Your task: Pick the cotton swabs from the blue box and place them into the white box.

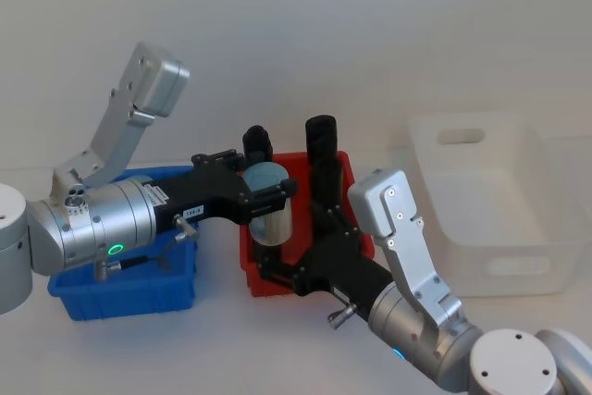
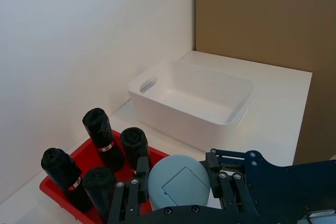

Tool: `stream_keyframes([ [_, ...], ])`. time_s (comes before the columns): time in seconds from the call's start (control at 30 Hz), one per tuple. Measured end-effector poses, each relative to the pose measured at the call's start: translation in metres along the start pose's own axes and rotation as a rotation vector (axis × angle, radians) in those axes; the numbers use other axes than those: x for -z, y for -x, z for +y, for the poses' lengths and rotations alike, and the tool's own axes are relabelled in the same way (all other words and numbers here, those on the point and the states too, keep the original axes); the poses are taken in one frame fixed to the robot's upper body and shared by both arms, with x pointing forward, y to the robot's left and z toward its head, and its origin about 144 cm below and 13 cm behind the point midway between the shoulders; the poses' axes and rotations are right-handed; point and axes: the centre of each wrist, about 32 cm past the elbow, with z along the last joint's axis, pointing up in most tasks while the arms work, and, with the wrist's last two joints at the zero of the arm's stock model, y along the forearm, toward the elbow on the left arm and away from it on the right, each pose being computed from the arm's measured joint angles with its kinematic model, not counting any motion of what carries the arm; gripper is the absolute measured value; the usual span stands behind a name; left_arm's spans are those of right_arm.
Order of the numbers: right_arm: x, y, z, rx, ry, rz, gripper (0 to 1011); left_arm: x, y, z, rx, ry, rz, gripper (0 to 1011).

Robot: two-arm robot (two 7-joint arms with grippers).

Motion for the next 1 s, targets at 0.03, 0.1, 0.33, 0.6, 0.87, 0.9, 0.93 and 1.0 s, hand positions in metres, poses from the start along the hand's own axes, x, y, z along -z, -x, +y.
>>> stream_keyframes([
  [0.03,0.0,0.001,0.001,0.0,0.0,0.0,1001,0.0,0.0,0.0,0.0,0.0,0.0,659],
  [0.1,0.0,0.002,0.003,0.003,-0.001,-0.001,1001,0.0,0.0,0.0,0.0,0.0,0.0,659],
  [0.33,0.001,0.006,0.009,0.01,-0.005,-0.005,1001,0.0,0.0,0.0,0.0,0.0,0.0,659],
  [0.6,0.002,0.008,0.014,0.015,-0.012,-0.011,1001,0.0,0.0,0.0,0.0,0.0,0.0,659],
  [0.87,0.002,0.009,0.019,0.015,-0.024,-0.02,929,0.0,0.0,0.0,0.0,0.0,0.0,659],
  [0.9,0.002,0.009,0.019,0.015,-0.025,-0.02,929,0.0,0.0,0.0,0.0,0.0,0.0,659],
  [0.93,0.002,0.009,0.02,0.015,-0.026,-0.022,907,0.0,0.0,0.0,0.0,0.0,0.0,659],
  [1.0,0.002,0.009,0.021,0.014,-0.027,-0.023,849,0.0,0.0,0.0,0.0,0.0,0.0,659],
])
